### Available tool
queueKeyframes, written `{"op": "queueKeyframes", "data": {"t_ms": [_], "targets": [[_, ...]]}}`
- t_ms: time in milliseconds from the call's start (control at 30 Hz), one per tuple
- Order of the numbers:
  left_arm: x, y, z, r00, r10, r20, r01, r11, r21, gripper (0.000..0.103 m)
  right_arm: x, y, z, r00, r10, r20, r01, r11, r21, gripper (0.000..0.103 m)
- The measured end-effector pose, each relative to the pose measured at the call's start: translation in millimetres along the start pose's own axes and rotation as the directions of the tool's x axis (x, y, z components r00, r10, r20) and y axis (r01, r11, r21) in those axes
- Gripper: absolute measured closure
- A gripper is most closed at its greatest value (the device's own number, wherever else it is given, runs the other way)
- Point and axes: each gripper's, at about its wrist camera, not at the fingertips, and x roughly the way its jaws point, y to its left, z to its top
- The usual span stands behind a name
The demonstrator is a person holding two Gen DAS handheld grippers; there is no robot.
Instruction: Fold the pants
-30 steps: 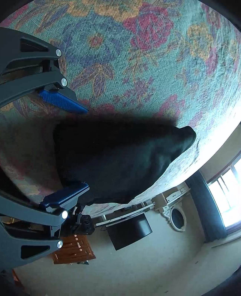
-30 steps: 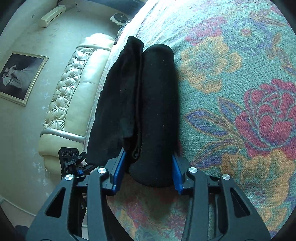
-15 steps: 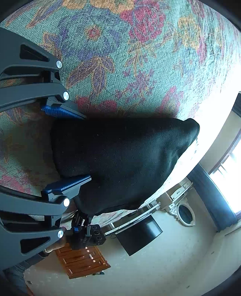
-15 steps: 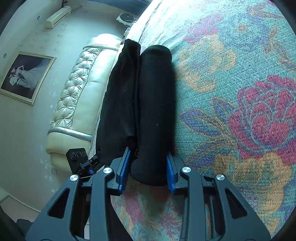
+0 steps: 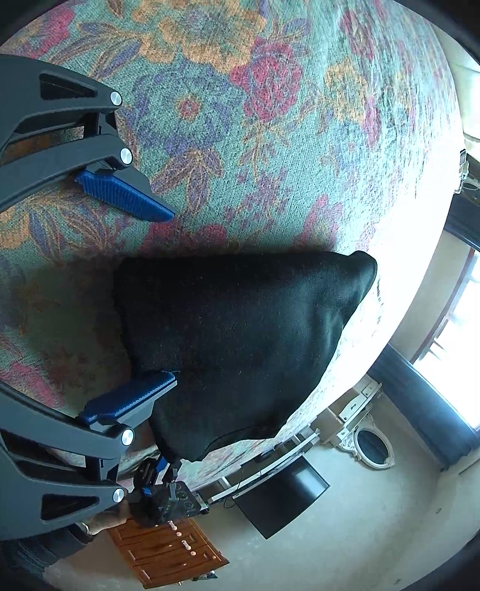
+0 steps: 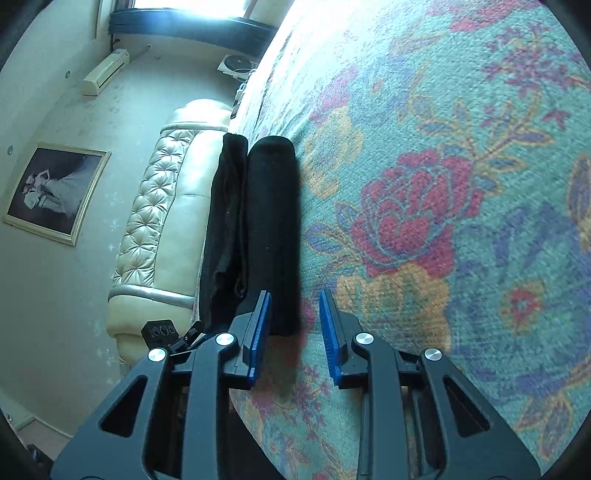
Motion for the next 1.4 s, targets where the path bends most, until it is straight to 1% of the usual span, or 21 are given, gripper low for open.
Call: {"op": "queueKeyframes", "data": {"t_ms": [67,167,233,300,333,367,400,467,533,633,667,733,800,833,867,933,1033,1133,1233,1333,1400], "targets": [[-1,-3,0,0.999,0.033,0.005,-0.033,0.999,0.002,0.018,-8,-3,-4,1.000,0.002,0.019,-0.002,1.000,0.015,0.075],[-4,-9,-2,0.996,0.093,0.018,-0.093,0.995,0.023,0.017,-20,-7,-13,0.999,-0.003,0.043,0.002,1.000,0.028,0.073],[-8,-15,-3,0.991,0.134,0.029,-0.135,0.990,0.040,0.017,-28,-9,-22,0.998,0.007,0.065,-0.009,0.999,0.034,0.065],[-14,-21,-5,0.983,0.178,0.043,-0.180,0.982,0.058,0.017,-34,-2,-29,0.995,0.024,0.092,-0.027,0.999,0.034,0.045],[-17,-25,-6,0.978,0.204,0.051,-0.207,0.976,0.069,0.017,-36,3,-32,0.994,0.024,0.102,-0.027,0.999,0.028,0.039],[-21,-29,-8,0.970,0.233,0.064,-0.238,0.968,0.082,0.017,-37,9,-37,0.994,0.009,0.108,-0.011,1.000,0.016,0.030],[-25,-33,-10,0.962,0.263,0.075,-0.270,0.958,0.094,0.017,-36,18,-41,0.994,-0.021,0.110,0.021,1.000,-0.001,0.022],[-32,-42,-15,0.942,0.322,0.096,-0.332,0.936,0.116,0.018,-33,34,-52,0.988,-0.112,0.109,0.118,0.992,-0.048,0.014],[-40,-50,-20,0.935,0.334,0.118,-0.348,0.929,0.127,0.018,-27,50,-64,0.969,-0.216,0.120,0.228,0.969,-0.099,0.013],[-50,-63,-28,0.929,0.343,0.138,-0.360,0.924,0.130,0.017,-19,69,-87,0.936,-0.318,0.151,0.340,0.927,-0.156,0.013],[-52,-68,-31,0.928,0.344,0.141,-0.363,0.922,0.135,0.017,-15,75,-93,0.922,-0.352,0.162,0.378,0.910,-0.173,0.013],[-57,-79,-37,0.922,0.356,0.152,-0.377,0.915,0.143,0.017,-5,92,-105,0.888,-0.418,0.191,0.454,0.861,-0.229,0.013],[-59,-89,-43,0.916,0.369,0.154,-0.391,0.908,0.149,0.017,4,110,-117,0.853,-0.467,0.231,0.519,0.801,-0.299,0.013],[-60,-93,-46,0.913,0.376,0.155,-0.398,0.906,0.146,0.017,7,119,-124,0.834,-0.489,0.257,0.551,0.768,-0.328,0.013],[-61,-97,-49,0.910,0.382,0.158,-0.404,0.904,0.140,0.017,10,126,-130,0.819,-0.501,0.281,0.573,0.740,-0.352,0.013],[-64,-105,-56,0.909,0.381,0.171,-0.405,0.904,0.136,0.017,16,143,-143,0.785,-0.523,0.332,0.619,0.681,-0.390,0.010],[-67,-116,-66,0.913,0.359,0.193,-0.390,0.908,0.153,0.017,23,165,-160,0.754,-0.521,0.401,0.657,0.611,-0.442,0.008],[-65,-124,-72,0.909,0.371,0.192,-0.404,0.897,0.180,0.017,31,182,-171,0.735,-0.510,0.447,0.677,0.571,-0.464,0.007],[-62,-127,-74,0.907,0.380,0.180,-0.411,0.892,0.188,0.017,33,188,-177,0.743,-0.495,0.451,0.669,0.569,-0.477,0.006],[-63,-129,-77,0.910,0.376,0.172,-0.403,0.899,0.170,0.017,35,191,-180,0.757,-0.486,0.437,0.654,0.580,-0.486,0.006],[-63,-129,-76,0.912,0.377,0.162,-0.401,0.902,0.157,0.017,36,192,-180,0.759,-0.487,0.432,0.651,0.581,-0.489,0.006]]}}
